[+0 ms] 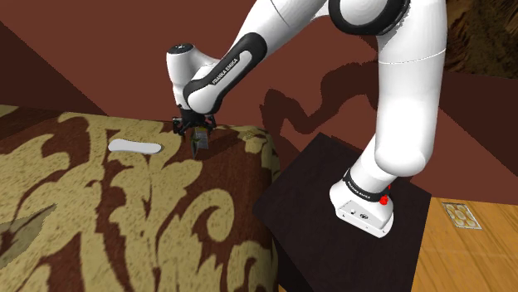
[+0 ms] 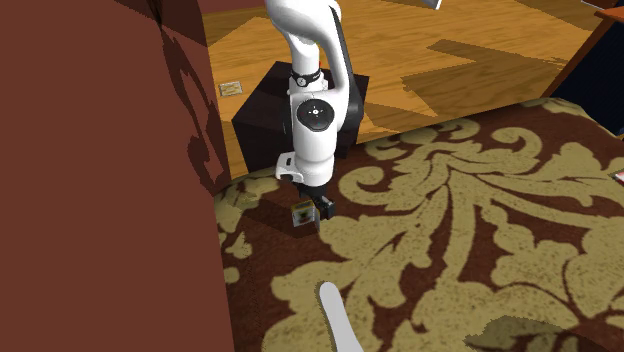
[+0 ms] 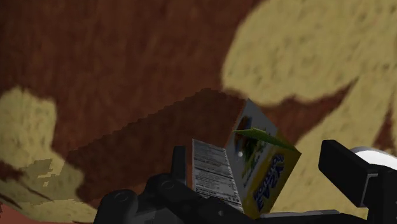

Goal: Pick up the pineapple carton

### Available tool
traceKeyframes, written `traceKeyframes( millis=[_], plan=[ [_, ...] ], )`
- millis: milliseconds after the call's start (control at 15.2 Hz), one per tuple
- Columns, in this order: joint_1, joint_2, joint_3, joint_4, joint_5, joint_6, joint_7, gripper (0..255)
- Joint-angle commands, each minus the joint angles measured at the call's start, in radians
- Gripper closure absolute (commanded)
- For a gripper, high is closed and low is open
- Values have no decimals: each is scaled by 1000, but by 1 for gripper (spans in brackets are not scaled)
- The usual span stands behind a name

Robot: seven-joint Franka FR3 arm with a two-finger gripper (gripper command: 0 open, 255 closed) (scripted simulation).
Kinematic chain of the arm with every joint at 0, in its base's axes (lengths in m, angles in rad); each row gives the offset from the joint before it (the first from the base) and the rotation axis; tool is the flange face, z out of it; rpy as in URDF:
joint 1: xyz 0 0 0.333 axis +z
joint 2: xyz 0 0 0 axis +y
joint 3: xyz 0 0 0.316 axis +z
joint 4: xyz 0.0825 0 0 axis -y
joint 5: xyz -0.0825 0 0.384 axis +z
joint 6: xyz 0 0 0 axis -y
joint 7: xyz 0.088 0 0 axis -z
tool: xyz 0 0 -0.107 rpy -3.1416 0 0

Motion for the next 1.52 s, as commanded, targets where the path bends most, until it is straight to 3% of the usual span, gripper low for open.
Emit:
traceKeyframes(
  millis=[0, 198, 264, 858, 1452],
  plan=[
    [6, 22, -7, 1, -10, 20, 8, 0],
    [10, 38, -13, 3, -17, 35, 13, 0],
    [11, 39, -13, 4, -17, 35, 13, 255],
    [10, 38, -13, 3, -17, 35, 13, 255],
    [-11, -52, 17, 1, 23, -51, -14, 255]
  ],
)
